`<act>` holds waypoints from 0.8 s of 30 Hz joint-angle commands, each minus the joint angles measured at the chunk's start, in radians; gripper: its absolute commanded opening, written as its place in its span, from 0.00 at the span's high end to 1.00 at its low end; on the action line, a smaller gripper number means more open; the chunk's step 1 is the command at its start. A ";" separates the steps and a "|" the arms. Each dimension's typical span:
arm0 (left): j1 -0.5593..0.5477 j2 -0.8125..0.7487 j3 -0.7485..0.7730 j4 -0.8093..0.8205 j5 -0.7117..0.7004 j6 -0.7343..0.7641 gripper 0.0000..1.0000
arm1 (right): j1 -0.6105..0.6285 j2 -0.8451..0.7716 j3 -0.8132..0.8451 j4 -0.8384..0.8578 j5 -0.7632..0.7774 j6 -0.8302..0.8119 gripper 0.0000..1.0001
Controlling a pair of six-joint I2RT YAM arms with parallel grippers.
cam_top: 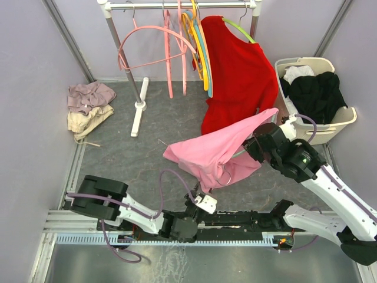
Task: Place the t-shirt on the hanger
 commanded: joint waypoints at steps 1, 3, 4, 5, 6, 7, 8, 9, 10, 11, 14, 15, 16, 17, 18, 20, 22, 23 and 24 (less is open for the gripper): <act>0.017 0.075 -0.001 0.454 -0.039 0.234 0.42 | -0.004 -0.018 0.068 0.103 -0.018 0.037 0.99; 0.025 0.130 -0.005 0.596 -0.025 0.310 0.35 | -0.006 -0.020 0.064 0.112 -0.022 0.039 0.99; 0.026 0.155 -0.001 0.656 -0.018 0.350 0.34 | -0.006 -0.022 0.063 0.116 -0.024 0.039 0.99; 0.029 0.181 0.007 0.699 -0.010 0.382 0.33 | -0.006 -0.024 0.062 0.117 -0.027 0.040 0.99; 0.030 0.202 0.015 0.723 -0.003 0.402 0.32 | -0.006 -0.026 0.060 0.119 -0.028 0.040 0.99; 0.033 0.217 0.026 0.729 0.002 0.412 0.32 | -0.009 -0.028 0.057 0.121 -0.028 0.041 0.99; 0.037 0.228 0.034 0.732 0.003 0.412 0.31 | -0.010 -0.030 0.054 0.123 -0.030 0.041 0.99; 0.044 0.237 0.039 0.733 -0.002 0.406 0.31 | -0.013 -0.033 0.049 0.127 -0.038 0.040 0.99; 0.059 0.244 0.041 0.732 -0.014 0.405 0.31 | -0.016 -0.036 0.048 0.131 -0.041 0.041 0.99; 0.073 0.251 0.044 0.732 -0.029 0.403 0.31 | -0.018 -0.038 0.047 0.131 -0.044 0.041 0.99; 0.117 0.259 0.051 0.728 -0.062 0.411 0.32 | -0.023 -0.049 0.036 0.141 -0.056 0.041 0.99; 0.127 0.259 0.052 0.727 -0.067 0.422 0.35 | -0.023 -0.052 0.032 0.142 -0.059 0.041 0.99; 0.135 0.255 0.053 0.734 -0.070 0.435 0.41 | -0.024 -0.056 0.028 0.143 -0.063 0.041 0.99; 0.141 0.247 0.051 0.744 -0.074 0.450 0.50 | -0.026 -0.061 0.026 0.142 -0.063 0.041 0.99; 0.143 0.235 0.049 0.753 -0.078 0.467 0.66 | -0.027 -0.067 0.018 0.142 -0.062 0.041 0.99; 0.144 0.205 0.043 0.754 -0.094 0.493 0.82 | -0.031 -0.079 0.002 0.143 -0.061 0.041 0.99; 0.141 0.164 0.028 0.754 -0.113 0.515 0.91 | -0.035 -0.089 -0.011 0.142 -0.062 0.040 0.99; 0.134 0.139 0.018 0.753 -0.122 0.525 0.93 | -0.039 -0.093 -0.018 0.142 -0.063 0.039 0.99; 0.128 0.113 0.004 0.754 -0.130 0.531 0.94 | -0.042 -0.097 -0.025 0.142 -0.065 0.039 0.99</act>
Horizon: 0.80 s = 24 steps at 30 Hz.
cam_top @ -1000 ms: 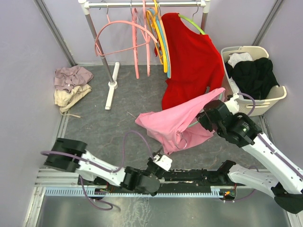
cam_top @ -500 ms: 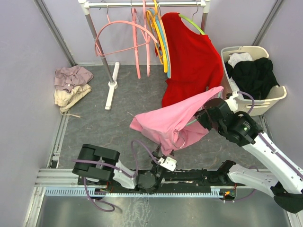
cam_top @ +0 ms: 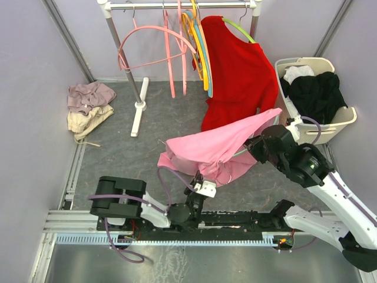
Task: Place the t-shirt on the hanger
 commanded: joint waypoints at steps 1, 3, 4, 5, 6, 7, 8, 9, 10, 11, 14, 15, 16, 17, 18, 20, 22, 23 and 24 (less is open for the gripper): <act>-0.023 -0.137 -0.037 0.100 -0.072 0.082 0.95 | -0.015 -0.037 -0.019 0.098 -0.012 0.030 0.99; -0.035 -0.188 -0.055 0.098 -0.087 0.107 0.96 | -0.022 -0.045 -0.037 0.102 -0.017 0.030 0.99; -0.040 -0.215 -0.063 0.095 -0.095 0.119 0.96 | -0.025 -0.048 -0.047 0.105 -0.020 0.030 0.99; -0.043 -0.241 -0.071 0.083 -0.101 0.126 0.96 | -0.027 -0.053 -0.055 0.108 -0.024 0.029 0.99; -0.044 -0.267 -0.074 0.059 -0.105 0.124 0.96 | -0.032 -0.057 -0.065 0.111 -0.030 0.030 0.99; -0.043 -0.296 -0.079 0.028 -0.111 0.115 0.96 | -0.035 -0.061 -0.073 0.113 -0.035 0.028 0.99; -0.044 -0.335 -0.084 -0.010 -0.112 0.102 0.95 | -0.038 -0.065 -0.083 0.113 -0.039 0.029 0.99; -0.041 -0.367 -0.089 -0.055 -0.111 0.074 0.95 | -0.043 -0.071 -0.091 0.113 -0.043 0.029 0.99; -0.043 -0.402 -0.093 -0.124 -0.110 0.037 0.95 | -0.045 -0.077 -0.098 0.113 -0.045 0.029 0.99; -0.041 -0.437 -0.094 -0.201 -0.110 -0.012 0.95 | -0.048 -0.084 -0.105 0.113 -0.048 0.029 0.99; -0.026 -0.560 -0.089 -0.490 -0.103 -0.190 0.95 | -0.056 -0.100 -0.119 0.107 -0.055 0.024 0.99; -0.021 -0.604 -0.083 -0.597 -0.090 -0.252 0.95 | -0.058 -0.105 -0.125 0.107 -0.057 0.023 0.99; -0.008 -0.640 -0.070 -0.712 -0.075 -0.334 0.94 | -0.059 -0.108 -0.133 0.110 -0.061 0.022 0.99; 0.008 -0.675 -0.051 -0.837 -0.061 -0.405 0.94 | -0.059 -0.111 -0.140 0.109 -0.064 0.024 0.99; 0.022 -0.701 -0.038 -0.913 -0.045 -0.436 0.94 | -0.061 -0.114 -0.148 0.112 -0.066 0.025 0.99; 0.040 -0.734 -0.017 -0.978 -0.027 -0.441 0.94 | -0.060 -0.118 -0.162 0.117 -0.071 0.028 0.99; 0.056 -0.747 0.017 -1.049 0.015 -0.423 0.91 | -0.062 -0.119 -0.173 0.125 -0.077 0.030 0.99; 0.064 -0.745 0.041 -1.095 0.023 -0.430 0.91 | -0.062 -0.118 -0.176 0.126 -0.080 0.030 0.99; 0.073 -0.744 0.063 -1.126 0.038 -0.426 0.89 | -0.062 -0.116 -0.178 0.127 -0.081 0.032 0.99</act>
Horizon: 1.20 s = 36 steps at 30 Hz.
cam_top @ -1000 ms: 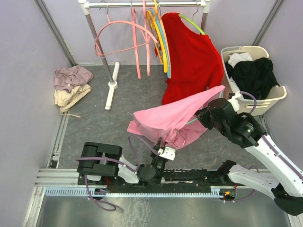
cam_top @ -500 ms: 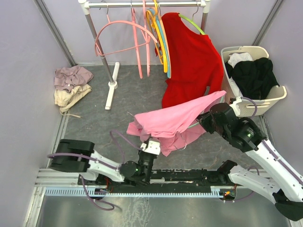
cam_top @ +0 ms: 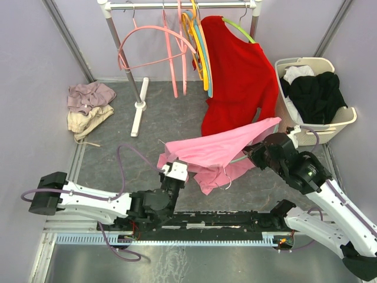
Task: Place the t-shirt on the hanger
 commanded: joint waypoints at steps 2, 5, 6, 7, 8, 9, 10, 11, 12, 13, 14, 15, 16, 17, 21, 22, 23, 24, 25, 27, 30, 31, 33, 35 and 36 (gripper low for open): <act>0.054 -0.011 0.148 -0.336 0.078 -0.123 0.86 | -0.006 -0.013 -0.014 0.061 0.000 0.007 0.99; 0.104 -0.007 0.223 -0.477 0.151 -0.192 0.79 | -0.006 -0.017 -0.021 0.064 -0.004 0.010 0.99; 0.132 -0.007 0.251 -0.532 0.188 -0.224 0.76 | -0.006 -0.018 -0.023 0.065 -0.005 0.008 0.99; 0.168 -0.004 0.287 -0.608 0.232 -0.263 0.74 | -0.007 -0.019 -0.025 0.067 -0.007 0.011 0.99; 0.213 0.006 0.326 -0.671 0.278 -0.304 0.71 | -0.006 -0.018 -0.027 0.068 -0.010 0.011 0.99; 0.264 0.031 0.382 -0.752 0.326 -0.348 0.69 | -0.006 -0.018 -0.031 0.073 -0.014 0.011 0.99; 0.314 0.056 0.426 -0.827 0.373 -0.384 0.67 | -0.007 -0.016 -0.032 0.076 -0.019 0.012 0.99; 0.359 0.084 0.469 -0.893 0.416 -0.414 0.67 | -0.006 -0.014 -0.035 0.082 -0.024 0.013 0.99; 0.394 0.107 0.501 -0.945 0.456 -0.436 0.67 | -0.006 -0.012 -0.037 0.083 -0.028 0.013 0.99; 0.416 0.127 0.521 -0.978 0.486 -0.450 0.65 | -0.006 -0.010 -0.039 0.084 -0.031 0.011 0.99; 0.433 0.146 0.539 -1.010 0.511 -0.471 0.63 | -0.006 -0.011 -0.042 0.084 -0.032 0.009 0.99; 0.461 0.164 0.560 -1.071 0.532 -0.502 0.62 | -0.006 -0.013 -0.047 0.087 -0.033 0.010 0.99; 0.468 0.175 0.572 -1.092 0.543 -0.527 0.62 | -0.007 -0.016 -0.053 0.086 -0.034 0.008 0.99; 0.473 0.176 0.580 -1.114 0.560 -0.543 0.62 | -0.006 -0.018 -0.056 0.084 -0.034 0.007 0.99; 0.474 0.089 0.576 -1.126 0.730 -0.598 0.58 | -0.007 -0.021 -0.065 0.077 -0.033 -0.020 0.99; 0.471 0.067 0.576 -1.132 0.790 -0.611 0.57 | -0.007 -0.023 -0.068 0.075 -0.034 -0.027 0.99; 0.463 0.043 0.574 -1.134 0.848 -0.616 0.56 | -0.009 -0.024 -0.072 0.075 -0.036 -0.031 0.99; 0.448 0.019 0.567 -1.134 0.897 -0.615 0.48 | -0.009 -0.023 -0.077 0.076 -0.040 -0.034 0.99; 0.424 -0.009 0.553 -1.128 0.922 -0.611 0.46 | -0.010 -0.023 -0.082 0.077 -0.046 -0.035 0.99; 0.360 -0.082 0.507 -1.107 0.948 -0.561 0.44 | -0.013 -0.020 -0.091 0.087 -0.060 -0.035 0.99; 0.282 -0.161 0.411 -1.073 0.963 -0.497 0.41 | -0.014 -0.005 -0.094 0.099 -0.080 -0.033 0.99; 0.257 -0.179 0.381 -1.060 0.959 -0.483 0.41 | -0.014 0.000 -0.093 0.104 -0.087 -0.031 0.99; 0.190 -0.198 0.343 -1.024 0.921 -0.465 0.39 | -0.014 0.007 -0.089 0.109 -0.098 -0.026 0.99; 0.156 -0.177 0.337 -1.024 0.857 -0.466 0.38 | -0.013 0.010 -0.085 0.113 -0.110 -0.023 0.99; 0.146 -0.162 0.330 -1.023 0.830 -0.468 0.38 | -0.013 0.011 -0.082 0.113 -0.118 -0.019 0.99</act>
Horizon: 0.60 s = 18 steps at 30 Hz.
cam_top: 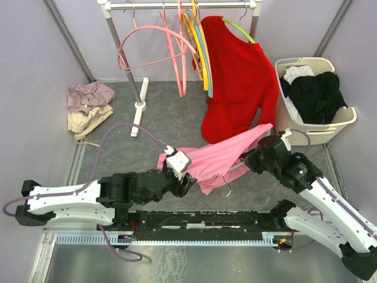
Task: Place the t-shirt on the hanger
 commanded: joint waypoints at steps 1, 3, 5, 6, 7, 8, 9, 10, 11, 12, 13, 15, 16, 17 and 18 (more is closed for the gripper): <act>-0.067 0.062 -0.035 0.072 -0.098 0.045 0.38 | -0.003 -0.004 0.028 0.084 -0.053 0.020 0.99; -0.122 0.096 -0.061 0.108 -0.176 0.063 0.37 | -0.005 0.001 0.047 0.065 -0.070 0.020 0.99; -0.170 0.129 -0.081 0.143 -0.271 0.088 0.37 | -0.010 0.004 0.062 0.051 -0.091 0.015 0.99; -0.191 0.142 -0.087 0.161 -0.312 0.102 0.37 | -0.012 0.009 0.073 0.041 -0.101 0.011 0.99; -0.212 0.151 -0.094 0.182 -0.345 0.121 0.37 | -0.011 0.016 0.084 0.031 -0.108 0.005 0.99; -0.229 0.158 -0.099 0.204 -0.368 0.142 0.37 | -0.011 0.021 0.091 0.024 -0.114 0.001 0.99; -0.244 0.162 -0.105 0.229 -0.391 0.162 0.37 | -0.012 0.023 0.097 0.021 -0.119 0.000 0.99; -0.260 0.166 -0.114 0.256 -0.408 0.196 0.37 | -0.014 0.024 0.100 0.023 -0.123 0.000 0.99; -0.272 0.172 -0.123 0.281 -0.436 0.218 0.37 | -0.014 0.025 0.099 0.027 -0.129 0.001 0.99; -0.289 0.181 -0.129 0.297 -0.491 0.233 0.36 | -0.013 0.027 0.102 0.030 -0.135 0.003 0.99; -0.301 0.187 -0.136 0.313 -0.530 0.254 0.36 | -0.013 0.029 0.103 0.033 -0.140 0.002 0.99; -0.311 0.194 -0.158 0.363 -0.578 0.297 0.35 | -0.013 0.035 0.105 0.035 -0.148 0.003 0.99; -0.312 0.196 -0.176 0.413 -0.579 0.327 0.35 | -0.014 0.036 0.103 0.041 -0.155 0.005 0.99; -0.311 0.201 -0.186 0.441 -0.582 0.348 0.34 | -0.014 0.036 0.100 0.049 -0.160 0.007 0.99; -0.311 0.208 -0.196 0.469 -0.584 0.370 0.34 | -0.013 0.037 0.096 0.052 -0.166 0.010 0.99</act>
